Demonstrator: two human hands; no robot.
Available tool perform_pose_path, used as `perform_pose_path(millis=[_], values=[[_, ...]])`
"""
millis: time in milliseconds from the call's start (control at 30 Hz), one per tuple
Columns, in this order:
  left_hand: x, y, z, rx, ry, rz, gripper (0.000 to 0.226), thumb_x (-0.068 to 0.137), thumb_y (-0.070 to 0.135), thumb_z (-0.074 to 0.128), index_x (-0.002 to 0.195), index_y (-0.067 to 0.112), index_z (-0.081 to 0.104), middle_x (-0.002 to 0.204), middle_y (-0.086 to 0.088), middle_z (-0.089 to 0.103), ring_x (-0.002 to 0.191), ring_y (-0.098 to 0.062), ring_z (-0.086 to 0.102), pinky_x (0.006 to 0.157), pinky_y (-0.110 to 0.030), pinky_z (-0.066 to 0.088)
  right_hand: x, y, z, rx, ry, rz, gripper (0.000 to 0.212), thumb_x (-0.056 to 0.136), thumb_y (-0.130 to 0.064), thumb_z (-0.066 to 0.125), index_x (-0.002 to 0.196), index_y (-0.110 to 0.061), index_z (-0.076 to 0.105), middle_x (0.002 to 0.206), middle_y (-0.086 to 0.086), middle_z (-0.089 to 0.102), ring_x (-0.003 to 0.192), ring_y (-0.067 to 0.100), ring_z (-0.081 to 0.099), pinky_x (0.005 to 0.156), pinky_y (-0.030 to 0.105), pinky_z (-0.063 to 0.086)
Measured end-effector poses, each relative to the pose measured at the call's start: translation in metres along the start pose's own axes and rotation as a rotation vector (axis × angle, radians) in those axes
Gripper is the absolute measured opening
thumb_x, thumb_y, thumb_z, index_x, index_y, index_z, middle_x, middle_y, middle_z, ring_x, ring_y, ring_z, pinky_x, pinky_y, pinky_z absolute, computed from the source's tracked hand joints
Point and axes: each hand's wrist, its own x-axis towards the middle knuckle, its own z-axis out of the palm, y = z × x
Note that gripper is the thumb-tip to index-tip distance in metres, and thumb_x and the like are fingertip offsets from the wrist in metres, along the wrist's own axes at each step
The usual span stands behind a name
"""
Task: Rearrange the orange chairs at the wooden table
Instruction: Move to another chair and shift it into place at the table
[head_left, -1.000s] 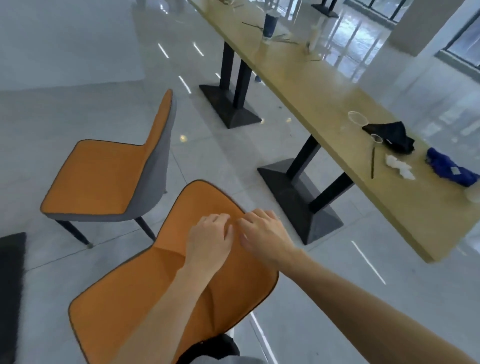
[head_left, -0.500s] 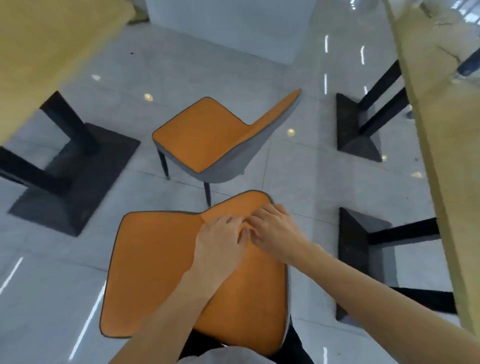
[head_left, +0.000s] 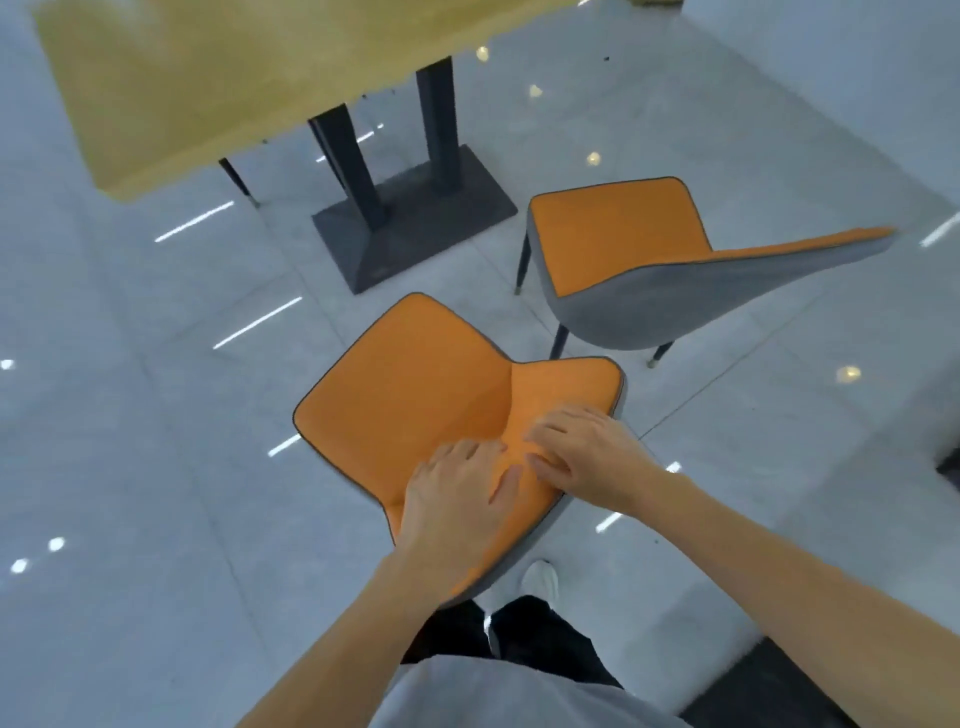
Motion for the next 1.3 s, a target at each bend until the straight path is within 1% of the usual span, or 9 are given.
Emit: perform_pose_path(millis=[67, 200, 333, 433, 567, 733, 867, 1067, 1300], values=[[-0.020, 0.003, 0.015, 0.023, 0.017, -0.041, 0.045, 0.085, 0.050, 0.040, 0.099, 0.017, 0.066, 0.088, 0.001, 0.071, 0.078, -0.023, 0.065, 0.055, -0.034, 0.049, -0.008, 0.007, 0.000, 0.014, -0.074, -0.086, 0.029, 0.090, -0.041, 0.050, 0.092, -0.016, 0.065, 0.092, 0.000, 0.070, 0.084, 0.018, 0.062, 0.082, 0.036, 0.048], [-0.048, 0.007, 0.044, 0.019, -0.002, -0.100, 0.051, 0.078, 0.059, 0.047, 0.102, 0.017, 0.061, 0.086, 0.002, 0.068, 0.079, -0.022, 0.063, 0.056, -0.033, 0.051, -0.013, 0.017, -0.005, -0.033, -0.228, -0.221, 0.053, 0.084, -0.063, 0.046, 0.103, -0.018, 0.064, 0.104, -0.002, 0.067, 0.098, 0.016, 0.059, 0.095, 0.035, 0.040], [-0.058, 0.006, 0.059, 0.118, -0.077, -0.135, 0.062, 0.059, 0.050, 0.077, 0.108, 0.016, 0.058, 0.086, -0.001, 0.068, 0.072, -0.022, 0.064, 0.050, -0.031, 0.051, -0.013, 0.022, -0.002, -0.147, -0.270, -0.308, 0.068, 0.075, -0.074, 0.045, 0.111, -0.019, 0.063, 0.112, -0.003, 0.066, 0.105, 0.017, 0.058, 0.097, 0.037, 0.041], [-0.059, 0.002, 0.066, 0.151, -0.034, -0.202, 0.060, 0.043, 0.024, 0.086, 0.099, 0.014, 0.065, 0.078, 0.001, 0.069, 0.061, -0.020, 0.063, 0.043, -0.027, 0.045, -0.010, 0.023, 0.008, -0.228, -0.183, -0.334, 0.057, 0.072, -0.065, 0.054, 0.103, -0.018, 0.065, 0.103, 0.000, 0.070, 0.095, 0.021, 0.063, 0.089, 0.038, 0.048], [-0.058, -0.003, 0.073, 0.145, 0.022, -0.181, 0.056, 0.040, 0.005, 0.082, 0.094, 0.015, 0.068, 0.071, 0.005, 0.069, 0.057, -0.016, 0.063, 0.037, -0.023, 0.038, -0.007, 0.024, 0.019, -0.220, -0.054, -0.325, 0.034, 0.077, -0.044, 0.051, 0.084, -0.015, 0.067, 0.081, 0.002, 0.071, 0.075, 0.022, 0.065, 0.076, 0.035, 0.050], [-0.051, -0.010, 0.072, 0.117, 0.062, -0.144, 0.052, 0.040, 0.003, 0.081, 0.089, 0.015, 0.071, 0.065, 0.007, 0.068, 0.050, -0.011, 0.059, 0.035, -0.019, 0.034, -0.003, 0.033, 0.031, -0.251, 0.020, -0.333, 0.022, 0.073, -0.037, 0.066, 0.079, -0.015, 0.065, 0.073, 0.001, 0.068, 0.068, 0.021, 0.062, 0.070, 0.034, 0.049], [-0.037, -0.024, 0.067, 0.095, 0.102, -0.129, 0.054, 0.038, 0.000, 0.079, 0.090, 0.015, 0.070, 0.068, 0.007, 0.069, 0.051, -0.011, 0.060, 0.034, -0.019, 0.038, 0.016, 0.034, 0.032, -0.245, 0.100, -0.347, 0.017, 0.077, -0.029, 0.055, 0.075, -0.015, 0.065, 0.069, 0.000, 0.067, 0.064, 0.021, 0.060, 0.067, 0.033, 0.049], [0.003, -0.061, 0.045, 0.088, 0.107, -0.127, 0.055, 0.041, 0.002, 0.081, 0.092, 0.016, 0.066, 0.068, 0.005, 0.069, 0.052, -0.016, 0.061, 0.032, -0.025, 0.044, 0.068, 0.041, 0.035, -0.247, 0.190, -0.328, 0.035, 0.071, -0.049, 0.066, 0.070, -0.015, 0.061, 0.062, -0.002, 0.062, 0.057, 0.019, 0.055, 0.062, 0.031, 0.047], [0.071, -0.094, 0.018, 0.114, 0.143, -0.119, 0.046, 0.043, 0.005, 0.081, 0.085, 0.018, 0.067, 0.062, 0.007, 0.066, 0.048, -0.014, 0.058, 0.031, -0.022, 0.040, 0.145, 0.064, 0.033, -0.272, 0.241, -0.316, 0.040, 0.065, -0.054, 0.073, 0.067, -0.016, 0.063, 0.064, -0.003, 0.065, 0.058, 0.018, 0.057, 0.063, 0.030, 0.044]])
